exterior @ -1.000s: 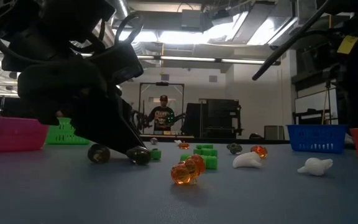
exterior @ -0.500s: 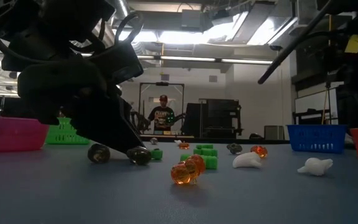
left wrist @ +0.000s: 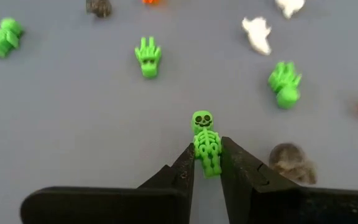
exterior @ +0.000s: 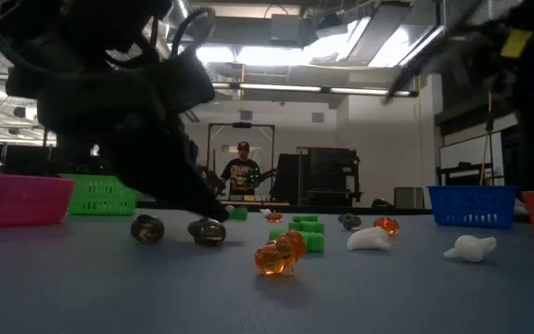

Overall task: Sort Halloween decoration
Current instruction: Put the small green skeleton toy into the transparent red bowl

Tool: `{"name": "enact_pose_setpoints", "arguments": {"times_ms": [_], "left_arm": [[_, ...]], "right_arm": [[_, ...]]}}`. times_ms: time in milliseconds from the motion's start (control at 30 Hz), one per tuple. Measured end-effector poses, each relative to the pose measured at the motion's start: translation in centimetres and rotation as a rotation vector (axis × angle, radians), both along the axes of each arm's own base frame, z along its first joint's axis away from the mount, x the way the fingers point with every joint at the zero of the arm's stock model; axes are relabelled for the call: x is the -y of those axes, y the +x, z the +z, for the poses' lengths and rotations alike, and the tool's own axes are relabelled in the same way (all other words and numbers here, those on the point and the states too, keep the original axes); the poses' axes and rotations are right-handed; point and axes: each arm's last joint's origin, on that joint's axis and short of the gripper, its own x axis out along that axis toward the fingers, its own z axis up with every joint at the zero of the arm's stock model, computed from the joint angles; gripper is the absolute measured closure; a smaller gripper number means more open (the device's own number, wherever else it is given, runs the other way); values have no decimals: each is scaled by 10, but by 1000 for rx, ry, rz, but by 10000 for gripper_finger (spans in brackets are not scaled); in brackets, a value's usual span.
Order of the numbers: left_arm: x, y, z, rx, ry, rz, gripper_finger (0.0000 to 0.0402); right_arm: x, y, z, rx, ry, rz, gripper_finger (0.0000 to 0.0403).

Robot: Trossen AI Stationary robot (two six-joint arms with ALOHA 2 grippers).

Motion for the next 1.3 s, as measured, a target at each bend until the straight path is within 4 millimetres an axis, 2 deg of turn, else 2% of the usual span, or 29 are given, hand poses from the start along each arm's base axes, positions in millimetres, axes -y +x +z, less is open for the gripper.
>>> {"name": "enact_pose_setpoints", "arguments": {"times_ms": [333, 733, 1000, 1133, 1300], "left_arm": [[-3, -8, 35, 44, -19, -2, 360], [-16, -43, 91, 37, -21, -1, 360], [-29, -75, 121, 16, -32, 13, 360], [-37, -97, 128, -61, -88, 72, 360], [-45, -122, 128, -207, -186, 146, 360]], "right_arm": [[-3, 14, 22, 134, -73, 91, 198], [-3, 19, 23, 203, -128, 105, 198], [-6, 25, 23, 256, -101, 144, 198], [-9, 29, 24, 291, -85, 193, 198], [-12, 35, 25, 339, -66, 253, 198]]}}
